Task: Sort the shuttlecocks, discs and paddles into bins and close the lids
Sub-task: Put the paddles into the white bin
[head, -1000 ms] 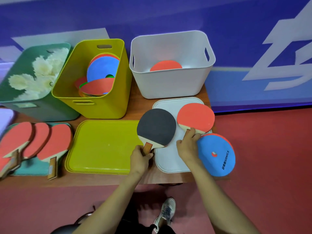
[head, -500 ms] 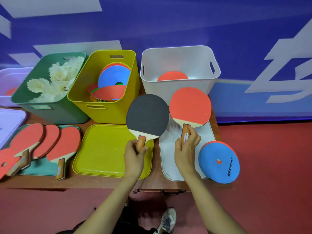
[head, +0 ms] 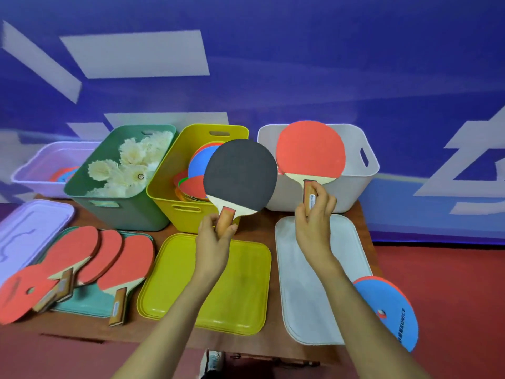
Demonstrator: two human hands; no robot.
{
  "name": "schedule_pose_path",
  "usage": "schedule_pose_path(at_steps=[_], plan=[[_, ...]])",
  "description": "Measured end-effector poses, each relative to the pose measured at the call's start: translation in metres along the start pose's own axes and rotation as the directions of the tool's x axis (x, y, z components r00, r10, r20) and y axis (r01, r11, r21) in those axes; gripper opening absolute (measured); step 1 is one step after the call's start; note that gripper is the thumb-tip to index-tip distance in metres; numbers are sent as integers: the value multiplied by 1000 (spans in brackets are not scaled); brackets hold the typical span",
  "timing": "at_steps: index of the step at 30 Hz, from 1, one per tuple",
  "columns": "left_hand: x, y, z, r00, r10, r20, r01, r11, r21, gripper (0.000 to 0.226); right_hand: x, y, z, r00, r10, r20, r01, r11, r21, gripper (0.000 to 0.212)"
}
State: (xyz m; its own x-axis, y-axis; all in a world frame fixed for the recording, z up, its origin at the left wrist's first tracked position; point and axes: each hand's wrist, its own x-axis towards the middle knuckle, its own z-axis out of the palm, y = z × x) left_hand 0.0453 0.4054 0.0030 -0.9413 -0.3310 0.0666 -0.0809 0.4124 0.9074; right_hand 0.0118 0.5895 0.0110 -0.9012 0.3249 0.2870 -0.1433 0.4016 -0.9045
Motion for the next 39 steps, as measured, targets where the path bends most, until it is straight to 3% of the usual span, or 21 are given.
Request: schedule_pose_path(at_steps=[7, 10, 13, 16, 23, 26, 30, 34, 39], plan=[[108, 12, -15, 987, 91, 130, -115, 975, 189, 25, 112, -6, -6, 960, 112, 257, -89, 991, -99, 38], [146, 16, -12, 977, 81, 196, -123, 970, 211, 23, 150, 7, -13, 929, 209, 306, -142, 964, -227, 37], [174, 24, -3, 962, 83, 260, -145, 963, 229, 19, 177, 22, -15, 869, 315, 382, -206, 931, -300, 33], [190, 33, 12, 944, 71, 322, -152, 961, 232, 18, 194, 35, -13, 819, 349, 455, -178, 909, -376, 25], [211, 55, 55, 930, 53, 364, -175, 934, 312, 27, 237, 73, -16, 625, 456, 634, -129, 861, -492, 41], [216, 67, 82, 929, 50, 367, -186, 920, 345, 30, 261, 92, -29, 535, 569, 625, -90, 774, -627, 52], [222, 79, 120, 917, 42, 396, -214, 890, 402, 23, 282, 119, -31, 514, 663, 545, 69, 601, -796, 59], [224, 86, 152, 896, -2, 443, -222, 865, 451, 14, 285, 135, -18, 528, 654, 541, 255, 486, -836, 42], [224, 79, 165, 859, -94, 503, -170, 875, 454, 15, 290, 129, -27, 627, 611, 483, 188, 482, -856, 40]])
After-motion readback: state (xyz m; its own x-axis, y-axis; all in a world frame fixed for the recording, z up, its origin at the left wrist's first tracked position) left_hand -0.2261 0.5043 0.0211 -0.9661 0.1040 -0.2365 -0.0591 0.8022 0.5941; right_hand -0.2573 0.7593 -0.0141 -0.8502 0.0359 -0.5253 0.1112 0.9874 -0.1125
